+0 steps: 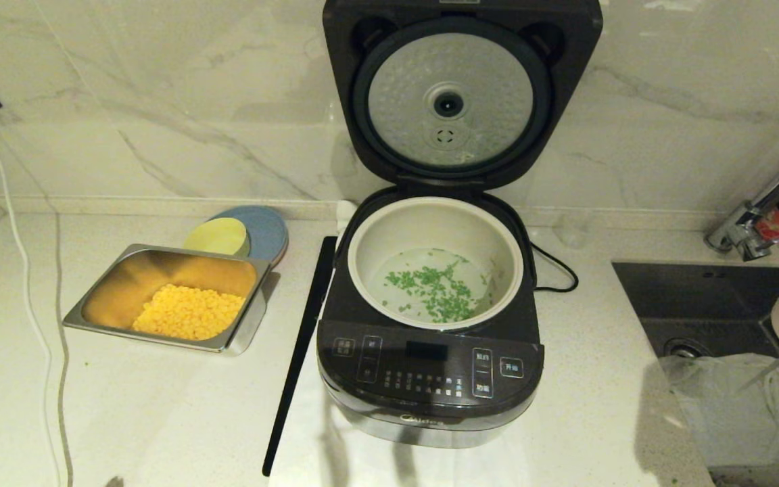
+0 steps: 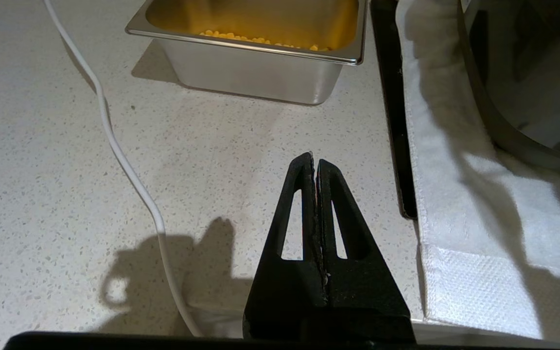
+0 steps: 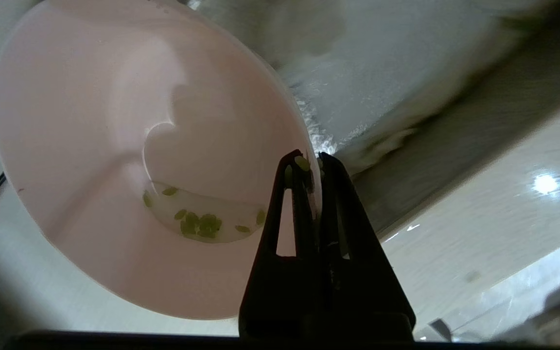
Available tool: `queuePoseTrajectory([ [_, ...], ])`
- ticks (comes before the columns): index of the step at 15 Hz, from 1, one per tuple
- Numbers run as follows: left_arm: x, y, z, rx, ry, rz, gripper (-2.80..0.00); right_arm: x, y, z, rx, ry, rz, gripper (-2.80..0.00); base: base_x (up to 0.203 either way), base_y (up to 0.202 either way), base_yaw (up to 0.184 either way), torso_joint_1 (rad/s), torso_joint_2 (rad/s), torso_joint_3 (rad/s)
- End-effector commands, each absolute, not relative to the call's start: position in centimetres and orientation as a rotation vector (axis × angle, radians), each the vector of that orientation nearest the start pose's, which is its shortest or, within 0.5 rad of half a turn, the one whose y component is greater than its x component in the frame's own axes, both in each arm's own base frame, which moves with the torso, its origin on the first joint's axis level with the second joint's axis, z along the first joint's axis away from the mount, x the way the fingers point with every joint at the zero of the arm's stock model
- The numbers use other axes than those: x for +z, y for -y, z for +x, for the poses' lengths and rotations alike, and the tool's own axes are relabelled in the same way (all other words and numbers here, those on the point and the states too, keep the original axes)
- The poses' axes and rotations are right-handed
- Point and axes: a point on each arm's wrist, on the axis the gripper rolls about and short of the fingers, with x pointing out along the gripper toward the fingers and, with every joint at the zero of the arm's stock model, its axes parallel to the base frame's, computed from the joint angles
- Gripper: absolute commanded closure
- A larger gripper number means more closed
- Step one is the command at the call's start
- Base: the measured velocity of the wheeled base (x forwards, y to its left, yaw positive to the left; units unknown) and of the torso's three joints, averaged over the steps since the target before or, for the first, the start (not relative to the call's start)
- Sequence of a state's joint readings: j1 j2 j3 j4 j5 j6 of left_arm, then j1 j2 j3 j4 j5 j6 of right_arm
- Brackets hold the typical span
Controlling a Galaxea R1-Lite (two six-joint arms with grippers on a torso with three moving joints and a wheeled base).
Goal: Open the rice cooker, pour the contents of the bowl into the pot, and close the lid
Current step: Fill a bowl with water from the tap
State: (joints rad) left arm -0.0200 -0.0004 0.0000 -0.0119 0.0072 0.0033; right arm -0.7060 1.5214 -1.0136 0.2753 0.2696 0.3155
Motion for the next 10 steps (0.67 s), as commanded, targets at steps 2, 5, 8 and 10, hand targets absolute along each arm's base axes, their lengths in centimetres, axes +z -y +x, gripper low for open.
queuePoseTrajectory([
  [2,7.4,-0.1,-2.2,-0.012,0.005,0.003,0.0,14.4,22.6,19.9,-0.682,-0.722,0.808,0.0,0.0,0.0,0.0,0.0,0.0,0.0],
  [5,7.4,-0.1,-2.2,-0.012,0.005,0.003,0.0,10.6,26.8,19.3,-0.768,-0.708,0.859,0.0,0.0,0.0,0.0,0.0,0.0,0.0],
  [8,7.4,-0.1,-2.2,-0.012,0.005,0.003,0.0,9.6,30.5,19.1,-0.828,-0.589,0.829,0.0,0.0,0.0,0.0,0.0,0.0,0.0],
  [10,7.4,-0.1,-2.2,-0.012,0.005,0.004,0.0,9.8,31.5,19.5,-0.833,-0.564,0.819,0.0,0.0,0.0,0.0,0.0,0.0,0.0],
])
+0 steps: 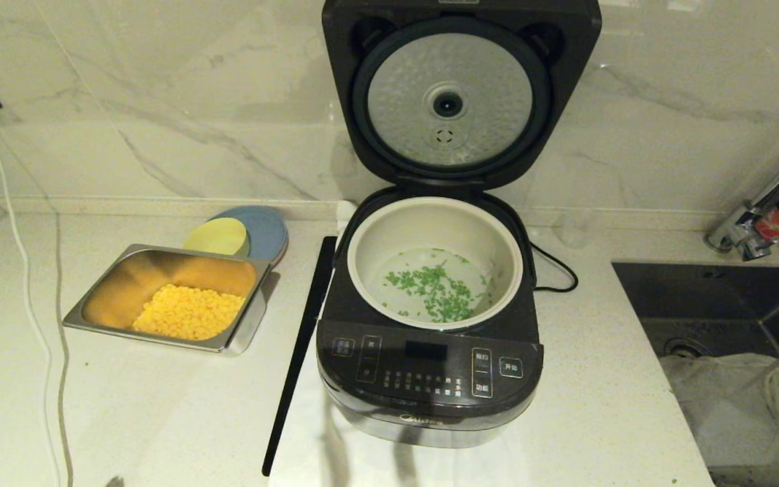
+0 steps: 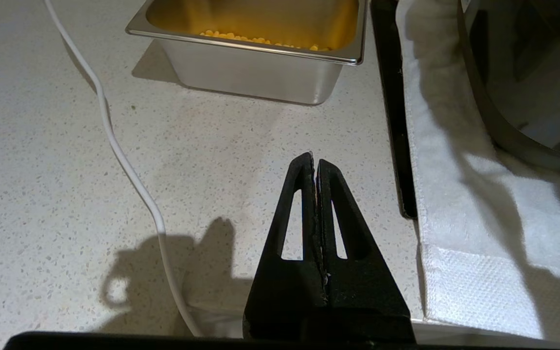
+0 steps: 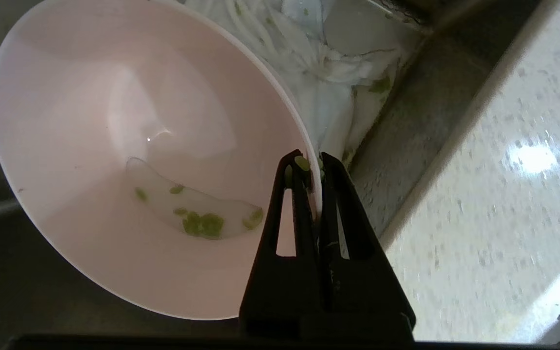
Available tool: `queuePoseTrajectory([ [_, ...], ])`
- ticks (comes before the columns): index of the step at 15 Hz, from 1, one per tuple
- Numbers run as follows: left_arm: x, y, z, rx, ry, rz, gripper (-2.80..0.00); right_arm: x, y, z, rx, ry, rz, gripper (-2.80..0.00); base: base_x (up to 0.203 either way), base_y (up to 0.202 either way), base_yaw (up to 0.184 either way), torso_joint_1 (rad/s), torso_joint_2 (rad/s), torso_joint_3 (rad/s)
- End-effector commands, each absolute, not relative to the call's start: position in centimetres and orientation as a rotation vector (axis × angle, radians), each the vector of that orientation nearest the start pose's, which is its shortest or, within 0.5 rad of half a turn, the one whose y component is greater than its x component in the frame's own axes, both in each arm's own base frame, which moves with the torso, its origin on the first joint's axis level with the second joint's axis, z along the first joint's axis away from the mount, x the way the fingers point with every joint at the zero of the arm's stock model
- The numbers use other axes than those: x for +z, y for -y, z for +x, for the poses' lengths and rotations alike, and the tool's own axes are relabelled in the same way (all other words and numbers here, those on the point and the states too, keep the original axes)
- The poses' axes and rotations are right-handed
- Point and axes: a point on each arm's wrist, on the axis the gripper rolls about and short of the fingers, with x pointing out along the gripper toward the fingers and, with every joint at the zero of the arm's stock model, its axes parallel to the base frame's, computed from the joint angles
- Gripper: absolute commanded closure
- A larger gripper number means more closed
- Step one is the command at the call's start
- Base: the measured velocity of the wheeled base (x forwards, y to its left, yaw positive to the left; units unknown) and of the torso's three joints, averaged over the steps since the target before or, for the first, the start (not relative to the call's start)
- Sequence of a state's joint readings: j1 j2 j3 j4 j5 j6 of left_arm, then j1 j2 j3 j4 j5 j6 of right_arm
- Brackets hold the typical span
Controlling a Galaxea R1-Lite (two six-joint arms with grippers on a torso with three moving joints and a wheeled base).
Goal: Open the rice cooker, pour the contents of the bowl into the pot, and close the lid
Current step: Fill a bowl with water from the tap
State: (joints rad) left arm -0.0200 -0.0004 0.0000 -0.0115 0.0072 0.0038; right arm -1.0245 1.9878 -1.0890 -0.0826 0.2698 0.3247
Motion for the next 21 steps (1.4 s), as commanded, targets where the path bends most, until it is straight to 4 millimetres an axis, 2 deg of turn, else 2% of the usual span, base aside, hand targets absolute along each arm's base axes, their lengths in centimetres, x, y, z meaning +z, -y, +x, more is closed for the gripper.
queuePoseTrajectory([
  [1,7.4,-0.1,-2.2,-0.012,0.005,0.005,0.0,10.1,31.9,19.7,-0.832,-0.552,0.812,0.0,0.0,0.0,0.0,0.0,0.0,0.0],
  [12,7.4,-0.1,-2.2,-0.012,0.005,0.004,0.0,11.1,31.9,24.0,-0.773,-0.493,0.804,0.0,0.0,0.0,0.0,0.0,0.0,0.0],
  [21,7.4,-0.1,-2.2,-0.012,0.005,0.003,0.0,8.8,33.1,27.1,-0.782,-0.502,0.829,0.0,0.0,0.0,0.0,0.0,0.0,0.0],
])
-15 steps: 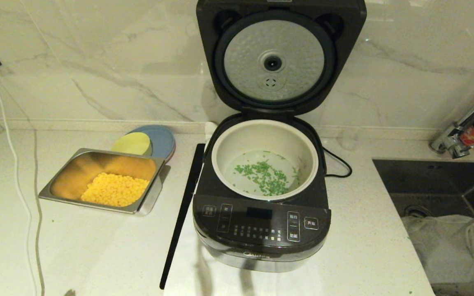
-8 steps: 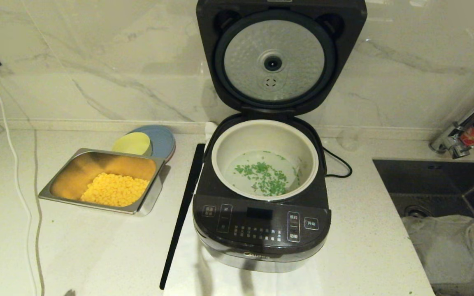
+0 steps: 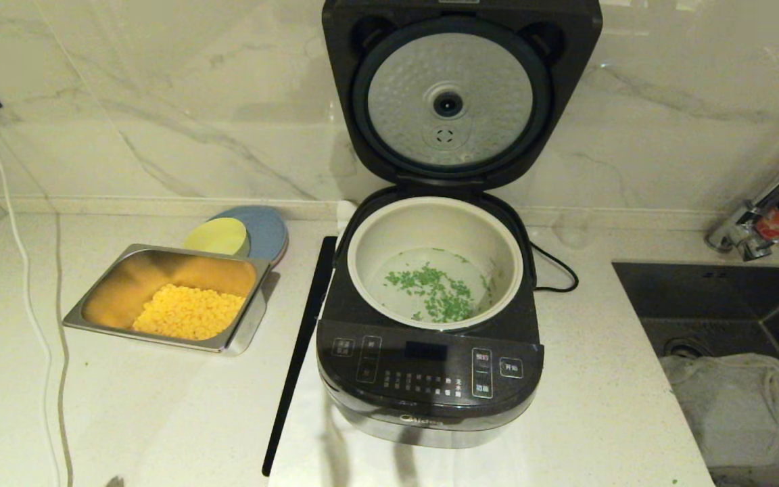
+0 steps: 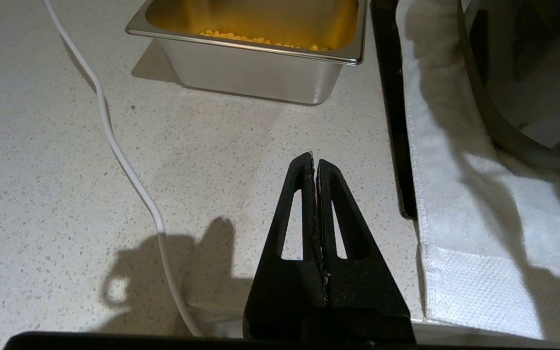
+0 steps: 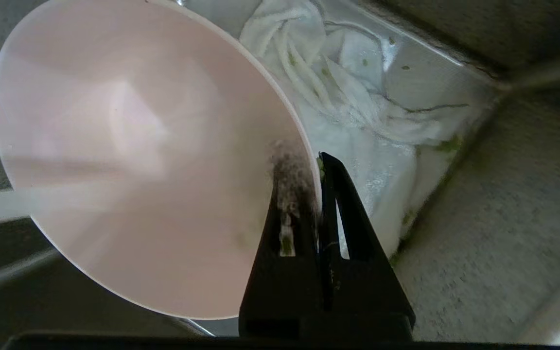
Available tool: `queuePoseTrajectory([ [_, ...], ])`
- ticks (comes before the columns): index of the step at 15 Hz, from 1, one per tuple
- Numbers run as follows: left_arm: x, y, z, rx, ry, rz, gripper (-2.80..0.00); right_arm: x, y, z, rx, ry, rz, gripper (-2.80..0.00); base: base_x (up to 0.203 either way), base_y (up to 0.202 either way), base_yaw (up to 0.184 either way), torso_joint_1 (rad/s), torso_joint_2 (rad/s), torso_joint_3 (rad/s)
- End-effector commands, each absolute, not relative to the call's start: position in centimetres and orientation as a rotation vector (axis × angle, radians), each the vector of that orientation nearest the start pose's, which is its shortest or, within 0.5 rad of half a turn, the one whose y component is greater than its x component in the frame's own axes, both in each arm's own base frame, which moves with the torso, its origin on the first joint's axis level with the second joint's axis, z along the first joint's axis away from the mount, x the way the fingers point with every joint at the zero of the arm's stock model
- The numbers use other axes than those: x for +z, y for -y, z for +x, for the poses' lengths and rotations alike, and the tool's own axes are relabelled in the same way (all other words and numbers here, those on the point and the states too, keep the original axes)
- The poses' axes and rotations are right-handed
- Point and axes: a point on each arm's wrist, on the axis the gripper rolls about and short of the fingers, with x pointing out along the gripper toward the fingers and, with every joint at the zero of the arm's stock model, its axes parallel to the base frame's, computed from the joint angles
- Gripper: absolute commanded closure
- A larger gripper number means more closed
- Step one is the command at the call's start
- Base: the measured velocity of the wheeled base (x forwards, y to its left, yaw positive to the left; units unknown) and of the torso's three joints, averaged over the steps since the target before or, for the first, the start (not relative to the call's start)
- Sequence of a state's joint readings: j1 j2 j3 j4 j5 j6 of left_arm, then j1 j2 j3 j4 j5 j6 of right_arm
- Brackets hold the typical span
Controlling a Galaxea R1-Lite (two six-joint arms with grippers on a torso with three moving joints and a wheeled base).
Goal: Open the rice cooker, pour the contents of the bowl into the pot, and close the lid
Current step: Fill a bowl with water from the tap
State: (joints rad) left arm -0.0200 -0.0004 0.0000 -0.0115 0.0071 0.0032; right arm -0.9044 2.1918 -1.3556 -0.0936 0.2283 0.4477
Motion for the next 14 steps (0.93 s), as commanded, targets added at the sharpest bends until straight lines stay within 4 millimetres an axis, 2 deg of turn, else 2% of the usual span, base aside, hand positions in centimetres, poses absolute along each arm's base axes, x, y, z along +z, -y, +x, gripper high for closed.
queuePoseTrajectory([
  [1,7.4,-0.1,-2.2,-0.012,0.005,0.003,0.0,8.8,33.0,27.5,-0.782,-0.495,0.841,0.0,0.0,0.0,0.0,0.0,0.0,0.0],
  [6,7.4,-0.1,-2.2,-0.012,0.005,0.003,0.0,9.8,32.1,27.1,-0.781,-0.49,0.846,0.0,0.0,0.0,0.0,0.0,0.0,0.0],
  [8,7.4,-0.1,-2.2,-0.012,0.005,0.004,0.0,10.9,30.8,26.5,-0.771,-0.491,0.837,0.0,0.0,0.0,0.0,0.0,0.0,0.0],
  [10,7.4,-0.1,-2.2,-0.012,0.005,0.003,0.0,12.8,28.2,25.7,-0.733,-0.495,0.814,0.0,0.0,0.0,0.0,0.0,0.0,0.0],
  [14,7.4,-0.1,-2.2,-0.012,0.005,0.003,0.0,16.4,21.7,24.3,-0.612,-0.556,0.749,0.0,0.0,0.0,0.0,0.0,0.0,0.0],
])
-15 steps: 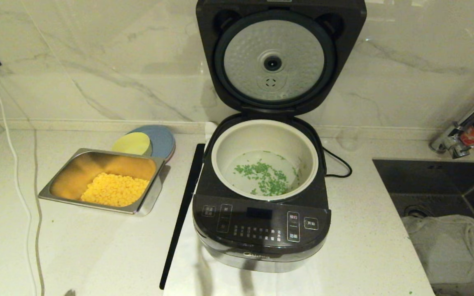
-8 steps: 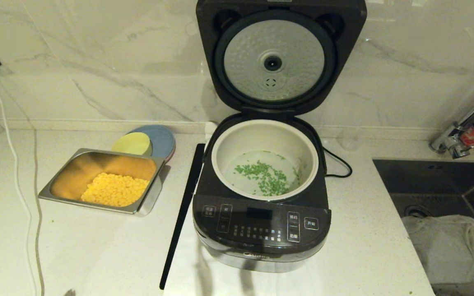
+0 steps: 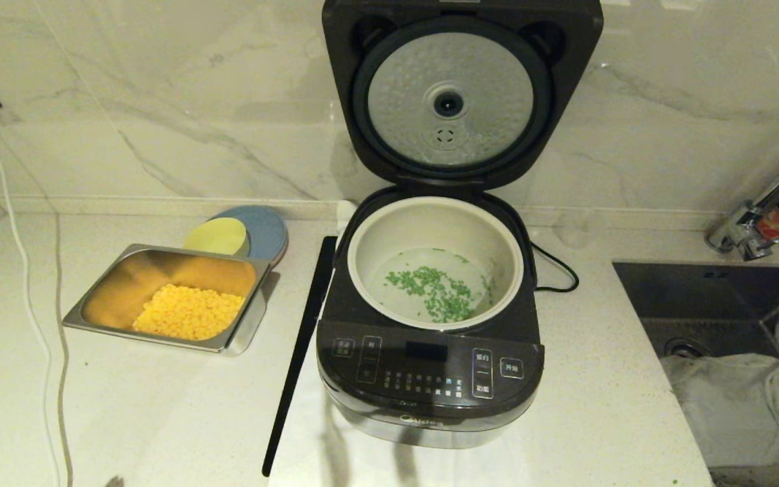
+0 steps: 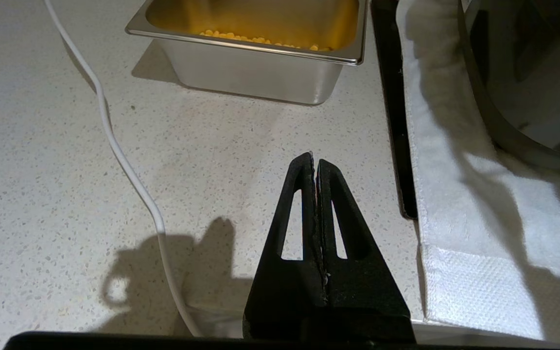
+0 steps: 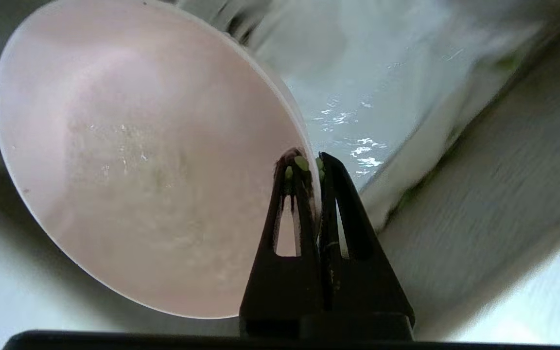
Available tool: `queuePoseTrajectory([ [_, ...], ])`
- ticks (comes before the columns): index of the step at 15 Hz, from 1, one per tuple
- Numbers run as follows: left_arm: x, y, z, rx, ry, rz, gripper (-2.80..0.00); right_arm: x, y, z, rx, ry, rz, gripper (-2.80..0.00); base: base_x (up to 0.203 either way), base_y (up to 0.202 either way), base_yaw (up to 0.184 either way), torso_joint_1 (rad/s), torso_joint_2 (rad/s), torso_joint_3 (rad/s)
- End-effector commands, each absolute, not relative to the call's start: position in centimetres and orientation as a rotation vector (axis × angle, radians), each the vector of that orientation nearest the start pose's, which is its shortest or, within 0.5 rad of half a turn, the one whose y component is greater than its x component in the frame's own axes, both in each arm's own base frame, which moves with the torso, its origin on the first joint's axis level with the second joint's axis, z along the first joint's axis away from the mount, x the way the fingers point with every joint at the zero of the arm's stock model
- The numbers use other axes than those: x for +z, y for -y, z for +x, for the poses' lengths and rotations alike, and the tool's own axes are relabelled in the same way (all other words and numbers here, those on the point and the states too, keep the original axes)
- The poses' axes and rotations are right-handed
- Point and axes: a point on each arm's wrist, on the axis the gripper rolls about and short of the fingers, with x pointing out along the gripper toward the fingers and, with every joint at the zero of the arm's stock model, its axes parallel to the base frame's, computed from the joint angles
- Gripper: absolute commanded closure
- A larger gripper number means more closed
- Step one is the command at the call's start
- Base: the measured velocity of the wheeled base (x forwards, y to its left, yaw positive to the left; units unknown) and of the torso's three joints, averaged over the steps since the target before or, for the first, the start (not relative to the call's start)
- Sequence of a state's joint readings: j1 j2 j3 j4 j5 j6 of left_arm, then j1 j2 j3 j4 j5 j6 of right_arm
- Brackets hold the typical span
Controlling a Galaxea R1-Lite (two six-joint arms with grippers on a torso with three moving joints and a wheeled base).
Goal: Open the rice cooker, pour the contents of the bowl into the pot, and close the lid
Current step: Fill a bowl with water from the tap, then pour the water from the bowl into the rice cooker
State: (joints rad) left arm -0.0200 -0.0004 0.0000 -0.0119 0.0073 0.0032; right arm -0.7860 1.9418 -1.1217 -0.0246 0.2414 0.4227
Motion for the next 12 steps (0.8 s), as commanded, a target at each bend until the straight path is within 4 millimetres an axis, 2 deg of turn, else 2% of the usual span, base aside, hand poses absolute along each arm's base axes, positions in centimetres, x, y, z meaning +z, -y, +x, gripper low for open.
queuePoseTrajectory([
  [1,7.4,-0.1,-2.2,-0.012,0.005,0.004,0.0,17.4,20.1,23.9,-0.574,-0.583,0.746,0.0,0.0,0.0,0.0,0.0,0.0,0.0],
  [9,7.4,-0.1,-2.2,-0.012,0.005,0.004,0.0,26.4,6.0,20.3,-0.156,-0.704,0.622,0.0,0.0,0.0,0.0,0.0,0.0,0.0],
  [12,7.4,-0.1,-2.2,-0.012,0.005,0.003,0.0,30.7,1.7,19.2,0.001,-0.725,0.558,0.0,0.0,0.0,0.0,0.0,0.0,0.0],
])
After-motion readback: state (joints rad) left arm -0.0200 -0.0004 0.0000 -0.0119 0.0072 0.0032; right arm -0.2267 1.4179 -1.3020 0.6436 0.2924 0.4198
